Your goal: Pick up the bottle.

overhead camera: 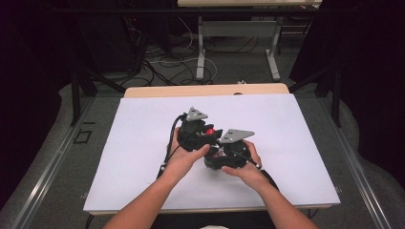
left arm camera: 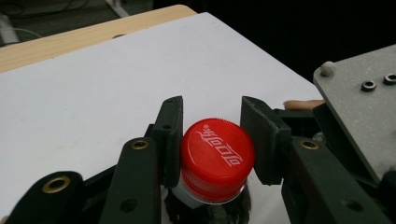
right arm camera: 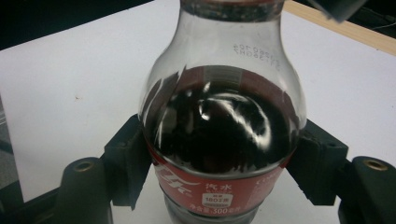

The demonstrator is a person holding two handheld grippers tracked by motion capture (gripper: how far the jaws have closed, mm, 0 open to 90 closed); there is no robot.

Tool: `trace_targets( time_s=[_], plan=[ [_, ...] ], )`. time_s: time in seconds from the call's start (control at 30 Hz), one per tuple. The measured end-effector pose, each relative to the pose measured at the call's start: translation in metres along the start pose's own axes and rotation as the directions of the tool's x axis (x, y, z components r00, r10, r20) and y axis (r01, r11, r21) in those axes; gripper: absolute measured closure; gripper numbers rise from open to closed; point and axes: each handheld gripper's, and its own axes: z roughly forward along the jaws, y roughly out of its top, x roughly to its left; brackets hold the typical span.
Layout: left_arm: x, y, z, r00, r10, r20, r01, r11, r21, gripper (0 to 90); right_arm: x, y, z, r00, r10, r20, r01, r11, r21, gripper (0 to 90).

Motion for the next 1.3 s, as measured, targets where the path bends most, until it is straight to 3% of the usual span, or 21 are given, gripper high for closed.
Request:
trace_targets(
  time_s=[0.1,0.23,0.27,0.3,0.4,0.5,0.7,0.83,1.0,1.2,1.3],
  plan=[
    [0.002,0.001,0.001,0.9994,0.026,0.022,-0.026,0.9996,-0.007,59.8,-0.002,-0.001,0.000,0.9998,0.009,-0.015,-0.009,1.000,-0.003,29.9],
    [0.011,0.003,-0.004,0.9956,0.036,0.087,-0.034,0.9992,-0.018,47.7,-0.004,-0.001,-0.001,0.9995,0.013,-0.028,-0.013,1.000,-0.007,29.8],
    [0.011,0.003,-0.004,0.9956,0.036,0.087,-0.034,0.9992,-0.018,46.0,-0.004,-0.001,-0.001,0.9994,0.012,-0.034,-0.012,1.000,-0.006,29.8],
    [0.016,0.005,-0.008,0.9910,0.061,0.120,-0.059,0.9981,-0.021,45.2,-0.004,-0.001,-0.001,0.9991,0.010,-0.042,-0.010,1.000,-0.012,29.8],
    [0.024,0.007,-0.013,0.9812,0.086,0.173,-0.085,0.9963,-0.015,43.1,-0.003,0.000,-0.002,0.9979,0.007,-0.065,-0.007,1.000,-0.010,29.8],
    [0.030,0.007,-0.015,0.9629,0.090,0.255,-0.095,0.9954,0.010,43.1,-0.003,0.000,-0.002,0.9974,0.003,-0.072,-0.004,1.000,-0.017,29.8],
    [0.035,0.005,-0.010,0.9363,0.116,0.331,-0.137,0.9898,0.039,49.9,0.001,0.000,-0.001,0.9954,-0.011,-0.095,0.010,1.000,-0.011,29.8],
    [0.034,0.004,-0.009,0.9327,0.134,0.335,-0.156,0.9868,0.041,59.2,0.003,0.000,0.000,0.9937,-0.030,-0.108,0.029,0.999,-0.016,29.8],
    [0.033,0.004,-0.010,0.9388,0.149,0.310,-0.168,0.9853,0.034,60.2,0.003,0.001,0.000,0.9942,-0.021,-0.105,0.020,1.000,-0.016,29.8],
    [0.025,0.004,-0.008,0.9659,0.128,0.225,-0.138,0.9900,0.030,60.8,0.003,0.001,0.000,0.9977,-0.009,-0.067,0.008,1.000,-0.013,29.9],
    [0.020,0.005,-0.006,0.9808,0.118,0.155,-0.124,0.9917,0.033,60.9,0.004,0.001,-0.001,0.9985,0.033,-0.044,-0.033,0.999,0.000,29.9]
  ],
)
